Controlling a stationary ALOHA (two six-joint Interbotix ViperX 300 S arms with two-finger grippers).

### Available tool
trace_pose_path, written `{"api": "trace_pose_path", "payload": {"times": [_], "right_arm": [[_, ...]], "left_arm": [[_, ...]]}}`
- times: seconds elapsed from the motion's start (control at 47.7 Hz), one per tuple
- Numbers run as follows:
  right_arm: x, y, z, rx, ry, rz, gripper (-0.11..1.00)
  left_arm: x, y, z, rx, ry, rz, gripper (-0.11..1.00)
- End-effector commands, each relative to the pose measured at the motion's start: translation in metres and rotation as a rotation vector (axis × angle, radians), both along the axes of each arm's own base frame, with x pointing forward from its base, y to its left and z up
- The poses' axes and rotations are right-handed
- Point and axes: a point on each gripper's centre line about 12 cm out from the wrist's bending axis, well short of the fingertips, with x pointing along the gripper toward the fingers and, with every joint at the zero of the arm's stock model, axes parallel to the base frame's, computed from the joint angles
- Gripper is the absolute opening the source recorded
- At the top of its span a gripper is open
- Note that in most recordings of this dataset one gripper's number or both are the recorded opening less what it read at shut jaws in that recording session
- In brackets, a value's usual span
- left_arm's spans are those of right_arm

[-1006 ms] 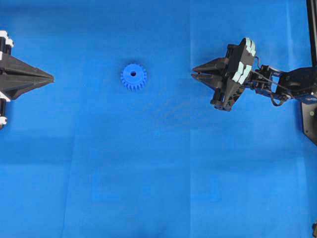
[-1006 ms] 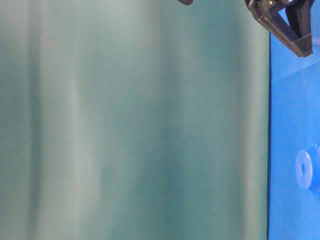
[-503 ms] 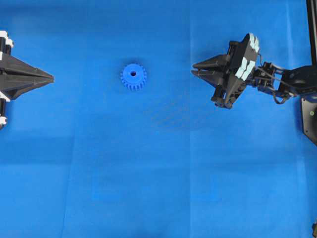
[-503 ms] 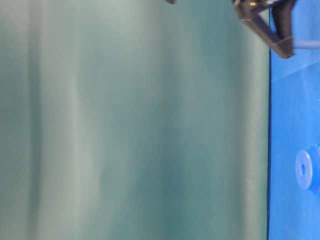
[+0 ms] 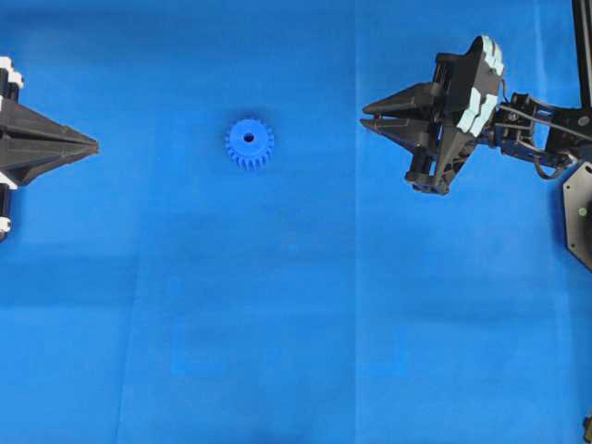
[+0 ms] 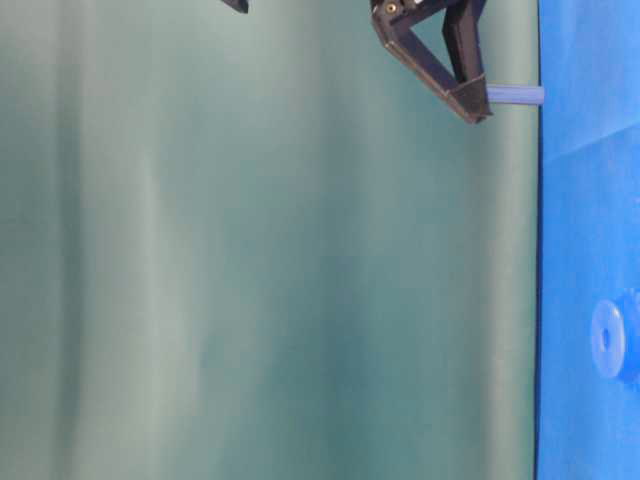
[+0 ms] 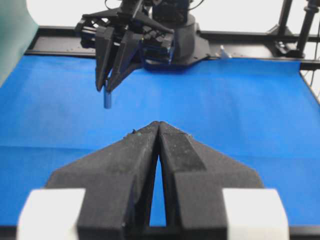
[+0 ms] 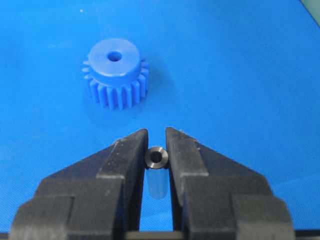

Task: Insert the shaft placed at a random location into the center hole of the small gear at another random location.
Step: 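Lift the shaft and carry it left over the blue gear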

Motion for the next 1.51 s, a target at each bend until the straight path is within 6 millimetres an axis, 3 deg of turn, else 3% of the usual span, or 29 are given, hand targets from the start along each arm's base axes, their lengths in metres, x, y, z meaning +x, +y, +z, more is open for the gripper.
{"api": "trace_pose_path", "payload": {"times": [0.0,0.252,0.755,0.943,1.237,1.488], "right_arm": [[0.005,-0.001,0.009,-0.007,-0.03,0.001,0.02],[0.021,-0.002,0.012,-0.008,-0.037,0.007,0.02],[0.122,0.001,0.026,-0.027,-0.065,0.076,0.02],[0.146,-0.002,0.029,-0.031,-0.068,0.086,0.02],[0.157,-0.004,0.023,-0.029,-0.061,0.086,0.02],[0.163,-0.007,-0.01,-0.025,-0.034,0.073,0.02]], "left_arm": [[0.001,0.001,0.004,0.003,-0.011,0.002,0.0],[0.001,0.001,0.003,0.003,-0.009,0.002,0.0],[0.001,0.001,0.003,0.003,-0.009,0.002,0.0],[0.001,0.001,0.003,0.003,-0.009,0.002,0.0],[0.001,0.001,0.003,0.002,-0.009,0.002,0.0],[0.001,0.001,0.002,0.005,-0.008,0.002,0.0]]}}
